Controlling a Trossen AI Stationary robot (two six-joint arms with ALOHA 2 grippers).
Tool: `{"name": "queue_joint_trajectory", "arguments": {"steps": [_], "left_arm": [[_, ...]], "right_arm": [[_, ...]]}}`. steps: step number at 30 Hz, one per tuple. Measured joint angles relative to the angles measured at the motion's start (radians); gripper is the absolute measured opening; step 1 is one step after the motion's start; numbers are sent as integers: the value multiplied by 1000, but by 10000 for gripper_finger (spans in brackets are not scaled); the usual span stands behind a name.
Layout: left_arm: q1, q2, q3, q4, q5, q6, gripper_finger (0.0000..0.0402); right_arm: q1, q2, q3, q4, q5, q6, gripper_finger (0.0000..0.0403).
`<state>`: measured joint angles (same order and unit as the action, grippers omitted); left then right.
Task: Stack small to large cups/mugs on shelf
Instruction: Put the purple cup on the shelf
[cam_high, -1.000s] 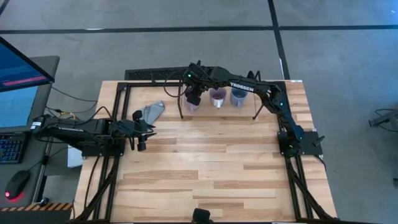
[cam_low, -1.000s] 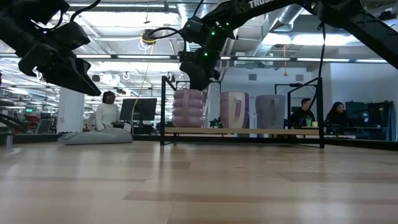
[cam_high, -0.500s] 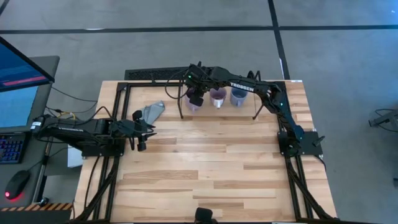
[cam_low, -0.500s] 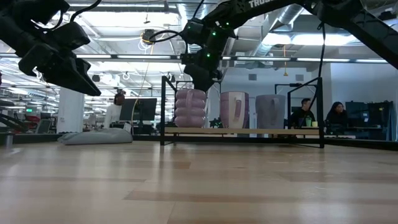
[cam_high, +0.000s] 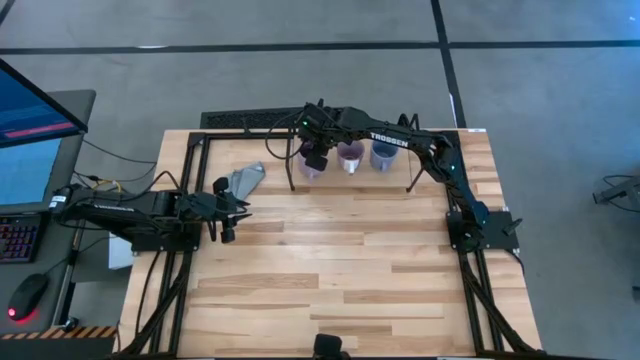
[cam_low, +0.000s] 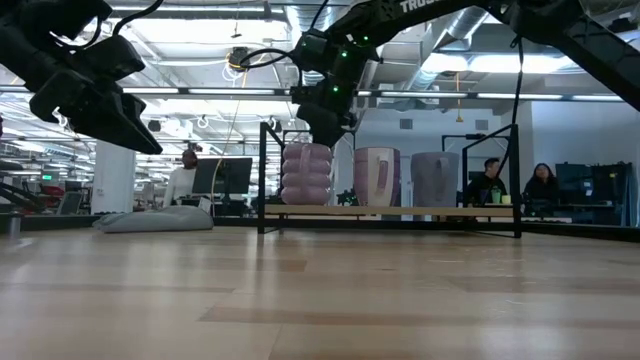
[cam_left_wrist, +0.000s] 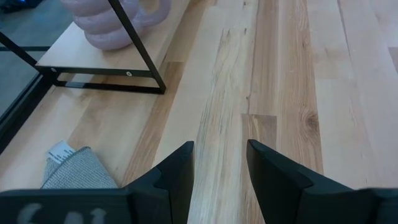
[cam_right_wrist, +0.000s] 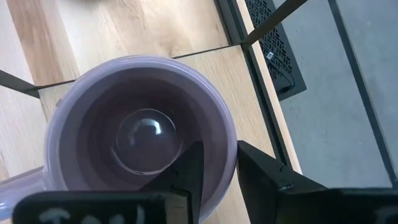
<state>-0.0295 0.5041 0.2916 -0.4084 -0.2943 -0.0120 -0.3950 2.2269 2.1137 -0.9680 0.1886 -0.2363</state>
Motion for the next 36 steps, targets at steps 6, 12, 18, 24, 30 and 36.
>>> {"name": "queue_joint_trajectory", "arguments": {"steps": [6, 12, 18, 24, 30, 36], "left_arm": [[0, 0, 0, 0, 0, 0, 139], [0, 0, 0, 0, 0, 0, 139], [0, 0, 0, 0, 0, 0, 139], [0, 0, 0, -1, 0, 0, 139], [0, 0, 0, 0, 0, 0, 139], [0, 0, 0, 0, 0, 0, 139]], "right_arm": [[0, 0, 0, -7, 0, 0, 114], [0, 0, 0, -18, 3, 0, 114], [0, 0, 0, -23, 29, -26, 114], [0, 0, 0, -24, 39, -27, 114], [0, 0, 0, -24, 42, -33, 114], [1, 0, 0, -22, 42, -10, 114]]}}
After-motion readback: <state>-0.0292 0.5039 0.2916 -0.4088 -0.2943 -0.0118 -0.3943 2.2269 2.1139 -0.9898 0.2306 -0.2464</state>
